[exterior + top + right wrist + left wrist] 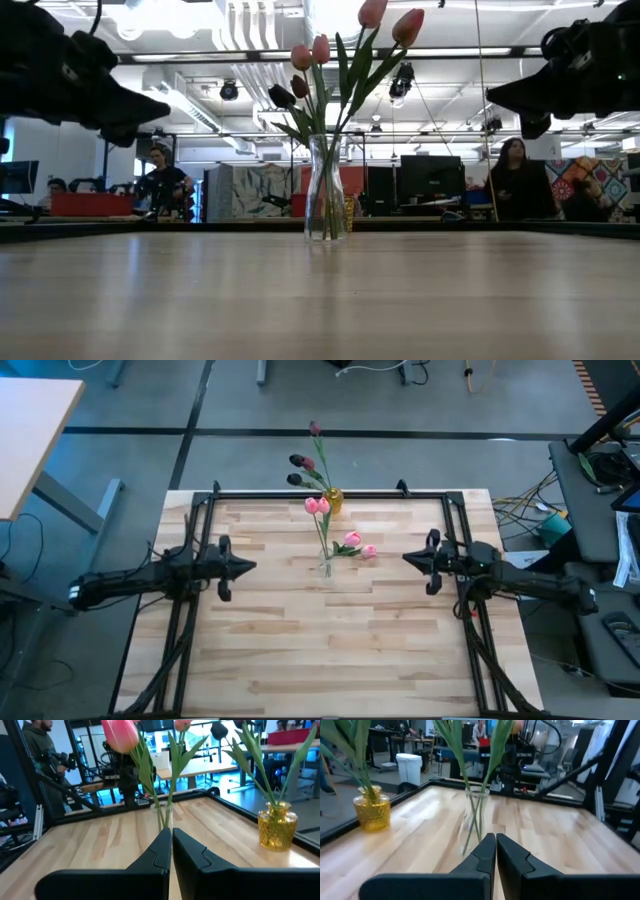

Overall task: Sort flowers into vase by color
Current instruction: Return To Home Position

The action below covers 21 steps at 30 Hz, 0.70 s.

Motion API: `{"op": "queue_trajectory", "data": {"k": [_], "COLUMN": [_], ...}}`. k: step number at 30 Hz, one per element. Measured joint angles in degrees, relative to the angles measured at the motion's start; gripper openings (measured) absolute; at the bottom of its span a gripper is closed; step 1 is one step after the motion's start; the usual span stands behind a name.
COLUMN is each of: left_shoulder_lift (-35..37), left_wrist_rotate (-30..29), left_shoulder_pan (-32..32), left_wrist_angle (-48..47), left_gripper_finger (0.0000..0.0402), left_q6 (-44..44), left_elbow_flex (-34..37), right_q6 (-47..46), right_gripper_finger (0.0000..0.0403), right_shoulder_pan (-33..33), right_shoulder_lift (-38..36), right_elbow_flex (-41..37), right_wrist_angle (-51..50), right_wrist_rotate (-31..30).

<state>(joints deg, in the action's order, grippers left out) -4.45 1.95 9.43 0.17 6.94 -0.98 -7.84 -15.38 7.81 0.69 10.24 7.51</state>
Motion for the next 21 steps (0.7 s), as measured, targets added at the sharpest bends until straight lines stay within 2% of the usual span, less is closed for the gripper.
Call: {"op": "queue_trajectory", "data": {"k": [8, 21], "left_shoulder_lift": [4.5, 0.0], "left_wrist_rotate": [-1.9, -2.6], "left_shoulder_pan": [0.2, 1.2], "left_wrist_angle": [-0.6, 0.7], "left_gripper_finger": [0.0000, 0.0000], "left_q6": [-4.7, -3.8], "left_elbow_flex": [-0.2, 0.4], "right_q6": [1.3, 3.8], "right_gripper_finger": [0.0008, 0.0008], "right_shoulder_pan": [0.0, 0.0], "right_shoulder_lift": [-7.9, -7.6], "right_elbow_flex": [0.0, 0.0], "right_wrist_angle": [-7.8, -8.6], "right_wrist_rotate": [-0.3, -1.7]}}
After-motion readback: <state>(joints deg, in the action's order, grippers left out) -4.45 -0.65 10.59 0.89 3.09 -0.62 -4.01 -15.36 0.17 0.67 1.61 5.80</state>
